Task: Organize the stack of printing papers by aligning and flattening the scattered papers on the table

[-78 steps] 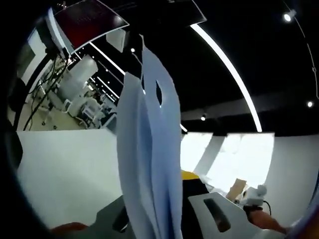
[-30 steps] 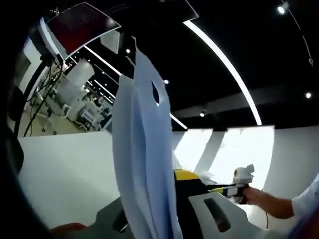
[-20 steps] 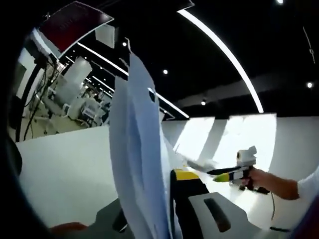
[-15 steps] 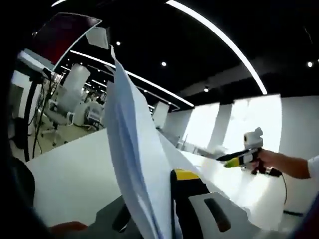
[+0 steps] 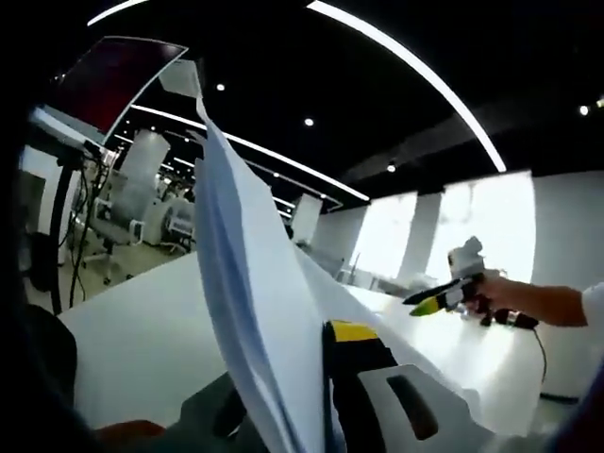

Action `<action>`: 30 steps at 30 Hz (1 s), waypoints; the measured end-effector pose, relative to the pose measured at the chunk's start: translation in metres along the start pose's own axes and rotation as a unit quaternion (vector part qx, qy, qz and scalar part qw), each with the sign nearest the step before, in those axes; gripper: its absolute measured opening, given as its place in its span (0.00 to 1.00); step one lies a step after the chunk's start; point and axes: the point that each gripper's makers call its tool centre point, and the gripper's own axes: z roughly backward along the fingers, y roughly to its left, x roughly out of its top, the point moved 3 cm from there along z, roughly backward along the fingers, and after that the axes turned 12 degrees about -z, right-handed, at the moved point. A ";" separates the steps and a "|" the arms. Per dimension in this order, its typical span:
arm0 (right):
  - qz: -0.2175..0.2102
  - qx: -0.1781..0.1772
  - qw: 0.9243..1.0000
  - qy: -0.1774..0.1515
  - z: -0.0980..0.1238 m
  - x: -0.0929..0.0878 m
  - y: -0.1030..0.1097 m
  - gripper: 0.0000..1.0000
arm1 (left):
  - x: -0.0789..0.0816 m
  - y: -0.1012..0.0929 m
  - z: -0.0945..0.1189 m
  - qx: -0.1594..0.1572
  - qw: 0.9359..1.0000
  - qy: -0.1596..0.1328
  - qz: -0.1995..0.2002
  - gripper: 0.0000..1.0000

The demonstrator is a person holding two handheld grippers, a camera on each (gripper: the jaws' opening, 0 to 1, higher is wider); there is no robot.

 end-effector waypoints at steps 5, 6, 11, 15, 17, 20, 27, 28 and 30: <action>0.014 -0.002 1.000 0.009 -0.007 0.004 0.005 0.78 | -0.001 -0.002 0.000 0.001 1.000 0.003 -0.007 0.07; 0.017 -0.004 1.000 0.011 -0.009 0.006 0.005 0.78 | 0.000 -0.002 0.001 0.001 1.000 0.003 -0.007 0.07; 0.031 -0.011 0.999 0.021 -0.021 0.012 0.007 0.78 | 0.001 -0.003 0.003 0.000 1.000 -0.002 -0.002 0.07; 0.033 -0.022 0.999 0.012 -0.031 0.017 0.003 0.78 | 0.002 -0.004 0.004 0.000 1.000 -0.002 -0.006 0.07; 0.017 -0.013 1.000 0.019 -0.038 0.015 0.005 0.78 | 0.002 -0.005 0.004 0.000 1.000 -0.002 -0.006 0.08; 0.014 -0.013 0.999 0.030 -0.047 0.011 0.008 0.78 | 0.003 -0.006 0.005 0.001 1.000 -0.003 -0.007 0.08; 0.019 -0.011 0.999 0.044 -0.061 0.008 0.012 0.78 | 0.003 -0.010 0.004 -0.003 1.000 -0.002 -0.012 0.08; 0.020 -0.010 0.999 0.047 -0.063 0.009 0.012 0.78 | 0.003 -0.011 0.004 -0.003 1.000 -0.002 -0.012 0.08; 0.020 -0.012 0.999 0.047 -0.065 0.011 0.011 0.79 | 0.003 -0.011 0.004 -0.003 1.000 -0.002 -0.012 0.08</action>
